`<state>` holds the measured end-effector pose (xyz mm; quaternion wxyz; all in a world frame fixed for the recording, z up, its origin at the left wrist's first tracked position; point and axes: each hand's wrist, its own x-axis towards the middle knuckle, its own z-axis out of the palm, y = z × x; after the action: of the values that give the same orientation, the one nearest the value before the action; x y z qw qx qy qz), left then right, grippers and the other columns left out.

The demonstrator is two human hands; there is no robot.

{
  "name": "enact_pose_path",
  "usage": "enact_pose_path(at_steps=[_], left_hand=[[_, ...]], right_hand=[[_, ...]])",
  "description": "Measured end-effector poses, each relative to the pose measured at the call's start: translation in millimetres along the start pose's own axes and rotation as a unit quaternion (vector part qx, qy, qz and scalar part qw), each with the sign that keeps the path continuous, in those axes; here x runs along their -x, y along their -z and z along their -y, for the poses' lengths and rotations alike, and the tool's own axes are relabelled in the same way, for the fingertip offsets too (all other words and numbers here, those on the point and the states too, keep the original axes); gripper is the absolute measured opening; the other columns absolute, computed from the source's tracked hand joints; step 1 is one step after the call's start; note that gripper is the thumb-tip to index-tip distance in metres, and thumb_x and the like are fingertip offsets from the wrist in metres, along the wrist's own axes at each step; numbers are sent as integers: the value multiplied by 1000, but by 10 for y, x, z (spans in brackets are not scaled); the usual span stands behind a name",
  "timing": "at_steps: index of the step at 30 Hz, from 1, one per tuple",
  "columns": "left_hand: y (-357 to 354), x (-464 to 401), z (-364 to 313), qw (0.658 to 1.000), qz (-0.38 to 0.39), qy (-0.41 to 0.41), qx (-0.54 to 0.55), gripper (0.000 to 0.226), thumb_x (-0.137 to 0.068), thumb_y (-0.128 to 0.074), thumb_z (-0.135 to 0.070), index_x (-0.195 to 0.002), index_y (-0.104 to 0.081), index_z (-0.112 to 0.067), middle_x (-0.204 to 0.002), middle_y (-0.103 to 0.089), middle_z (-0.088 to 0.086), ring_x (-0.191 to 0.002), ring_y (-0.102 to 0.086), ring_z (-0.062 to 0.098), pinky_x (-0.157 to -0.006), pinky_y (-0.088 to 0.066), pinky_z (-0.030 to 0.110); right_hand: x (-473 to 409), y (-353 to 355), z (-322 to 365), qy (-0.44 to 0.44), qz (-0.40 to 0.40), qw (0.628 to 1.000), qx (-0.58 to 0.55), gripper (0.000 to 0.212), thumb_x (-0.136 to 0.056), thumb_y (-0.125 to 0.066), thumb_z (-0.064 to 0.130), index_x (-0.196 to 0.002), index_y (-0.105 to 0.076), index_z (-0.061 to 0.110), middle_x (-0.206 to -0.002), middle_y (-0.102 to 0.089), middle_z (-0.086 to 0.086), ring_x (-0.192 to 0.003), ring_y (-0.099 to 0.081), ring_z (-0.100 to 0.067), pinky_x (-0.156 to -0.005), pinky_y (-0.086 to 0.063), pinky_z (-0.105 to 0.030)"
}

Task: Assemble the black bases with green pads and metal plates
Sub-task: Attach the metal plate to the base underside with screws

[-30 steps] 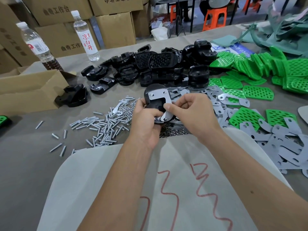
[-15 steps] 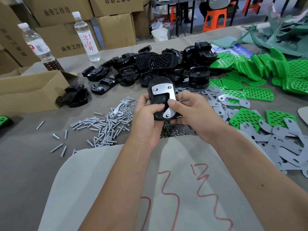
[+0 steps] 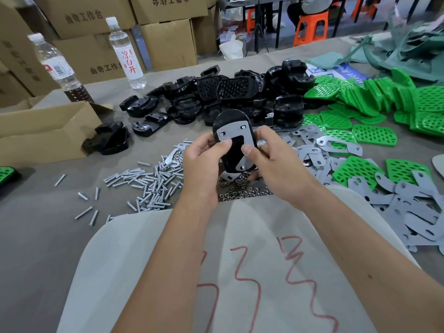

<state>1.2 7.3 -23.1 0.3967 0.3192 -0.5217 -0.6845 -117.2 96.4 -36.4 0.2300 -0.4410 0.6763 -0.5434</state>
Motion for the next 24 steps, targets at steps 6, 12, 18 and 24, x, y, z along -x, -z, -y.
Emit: enact_pose_path(at_steps=[6, 12, 18, 24], left_hand=[[15, -11, 10, 1000, -8, -2, 9, 7, -95, -73, -15, -96, -73, -7, -97, -75, 16, -84, -71, 27, -73, -60, 39], [79, -37, 0, 999, -1, 49, 20, 9, -93, -74, -14, -91, -68, -7, -82, -72, 11, -67, -68, 23, -56, -57, 31], [68, -41, 14, 997, 16, 70, 18, 25, -92, -74, -12, -67, -71, -18, -80, -75, 12, -66, -71, 25, -63, -61, 39], [-1, -18, 51, 1000, -11, 14, -25, 6, -92, -77, -18, -91, -78, -12, -98, -78, 17, -84, -74, 32, -80, -61, 53]], right_hand=[[25, -21, 55, 29, -14, 999, 13, 9, -108, -54, 29, -108, -56, 21, -87, -70, -13, -86, -62, -44, -71, -55, -51], [26, -23, 60, 3, 15, 1000, 18, 22, -107, -56, 34, -109, -56, 12, -99, -68, -27, -67, -49, -21, -61, -48, -42], [2, 54, 41, -61, 55, 983, -164, 17, -106, -59, 16, -121, -66, 19, -108, -78, -5, -94, -76, -20, -76, -62, -34], [6, 42, 67, -78, 24, 963, -257, 21, -103, -59, 2, -121, -65, 10, -122, -71, -16, -100, -72, -31, -88, -63, -50]])
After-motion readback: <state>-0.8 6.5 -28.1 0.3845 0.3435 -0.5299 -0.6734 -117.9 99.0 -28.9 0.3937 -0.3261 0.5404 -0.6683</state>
